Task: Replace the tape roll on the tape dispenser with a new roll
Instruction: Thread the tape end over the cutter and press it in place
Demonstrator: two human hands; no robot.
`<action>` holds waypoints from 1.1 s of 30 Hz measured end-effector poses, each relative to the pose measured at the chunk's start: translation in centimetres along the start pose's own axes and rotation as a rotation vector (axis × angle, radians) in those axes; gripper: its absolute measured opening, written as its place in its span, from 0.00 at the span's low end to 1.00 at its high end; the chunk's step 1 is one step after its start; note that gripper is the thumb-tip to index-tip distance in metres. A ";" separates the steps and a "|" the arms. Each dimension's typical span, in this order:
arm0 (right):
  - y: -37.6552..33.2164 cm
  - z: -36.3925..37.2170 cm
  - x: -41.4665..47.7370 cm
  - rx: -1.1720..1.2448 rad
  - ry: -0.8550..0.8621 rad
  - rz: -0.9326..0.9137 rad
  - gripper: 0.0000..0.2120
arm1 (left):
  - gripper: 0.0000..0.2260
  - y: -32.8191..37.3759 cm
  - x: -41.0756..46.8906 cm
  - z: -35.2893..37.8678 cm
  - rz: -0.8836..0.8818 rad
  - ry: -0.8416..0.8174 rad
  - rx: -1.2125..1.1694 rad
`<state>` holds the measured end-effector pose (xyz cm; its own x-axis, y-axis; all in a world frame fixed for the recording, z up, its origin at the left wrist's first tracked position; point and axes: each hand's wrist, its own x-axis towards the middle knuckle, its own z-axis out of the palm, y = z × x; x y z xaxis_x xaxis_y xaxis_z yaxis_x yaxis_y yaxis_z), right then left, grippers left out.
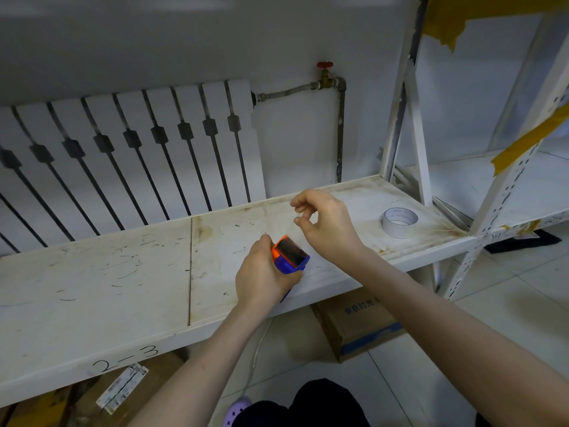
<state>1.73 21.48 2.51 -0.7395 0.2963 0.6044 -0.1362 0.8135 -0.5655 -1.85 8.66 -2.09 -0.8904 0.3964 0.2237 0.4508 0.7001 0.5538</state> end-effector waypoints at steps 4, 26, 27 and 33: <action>-1.2 0.2 -0.3 -0.066 -0.082 -0.220 0.07 | 0.24 0.0 0.6 0.1 0.001 -0.061 0.025; -1.4 -1.9 0.9 0.042 -0.171 0.310 0.22 | 0.24 0.3 1.0 -0.2 0.047 -0.099 0.039; -1.5 -2.0 0.9 0.033 -0.173 0.313 0.22 | 0.24 0.2 0.9 -0.2 0.053 -0.100 0.048; -1.7 -1.8 0.8 0.019 -0.181 0.335 0.22 | 0.24 0.1 0.6 -0.3 0.065 -0.098 0.025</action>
<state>2.54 21.26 4.99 -0.8494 0.4496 0.2764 0.1218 0.6766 -0.7263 -2.33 8.80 -1.67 -0.8496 0.4964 0.1783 0.5096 0.6852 0.5203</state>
